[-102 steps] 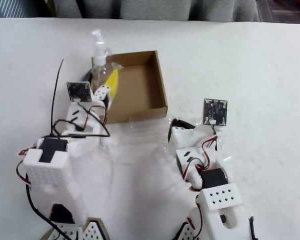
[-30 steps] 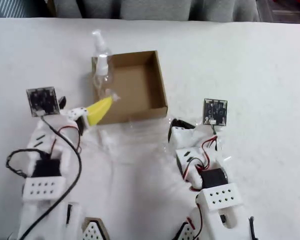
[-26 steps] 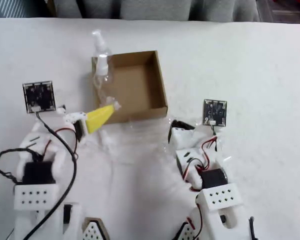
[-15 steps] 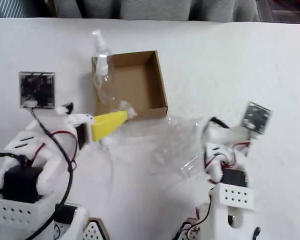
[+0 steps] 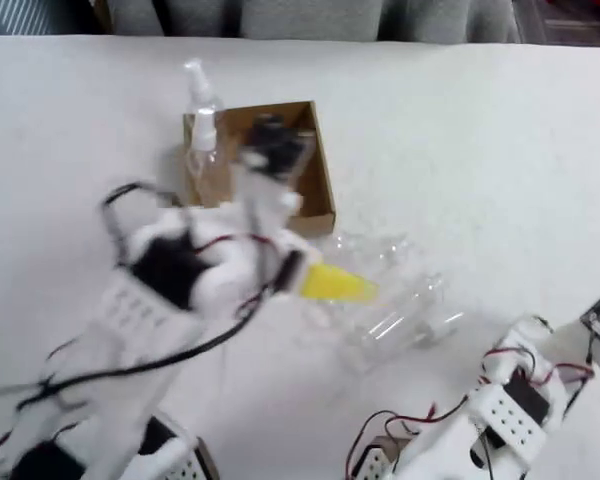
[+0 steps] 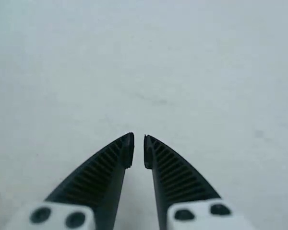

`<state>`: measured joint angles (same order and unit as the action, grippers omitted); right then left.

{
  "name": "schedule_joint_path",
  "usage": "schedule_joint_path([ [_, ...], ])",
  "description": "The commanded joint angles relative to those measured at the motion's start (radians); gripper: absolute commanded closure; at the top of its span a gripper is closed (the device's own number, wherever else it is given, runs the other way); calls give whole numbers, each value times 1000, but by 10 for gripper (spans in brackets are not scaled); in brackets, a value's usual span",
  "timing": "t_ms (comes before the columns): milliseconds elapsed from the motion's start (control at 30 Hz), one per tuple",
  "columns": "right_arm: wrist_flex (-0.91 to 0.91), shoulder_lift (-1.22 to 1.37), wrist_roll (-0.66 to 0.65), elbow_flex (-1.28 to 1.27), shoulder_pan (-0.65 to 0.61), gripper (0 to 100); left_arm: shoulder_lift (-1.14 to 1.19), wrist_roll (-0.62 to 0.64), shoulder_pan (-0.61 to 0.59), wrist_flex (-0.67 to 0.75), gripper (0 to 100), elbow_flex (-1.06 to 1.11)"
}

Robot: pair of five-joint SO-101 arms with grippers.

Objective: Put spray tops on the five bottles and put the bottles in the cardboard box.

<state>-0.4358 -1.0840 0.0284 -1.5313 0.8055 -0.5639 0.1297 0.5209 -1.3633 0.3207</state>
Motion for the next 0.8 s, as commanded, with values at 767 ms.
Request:
schedule_joint_path([
  [767, 18, -13, -195, -84, 79, 984, 1152, -477, 237, -60, 787, -1017],
])
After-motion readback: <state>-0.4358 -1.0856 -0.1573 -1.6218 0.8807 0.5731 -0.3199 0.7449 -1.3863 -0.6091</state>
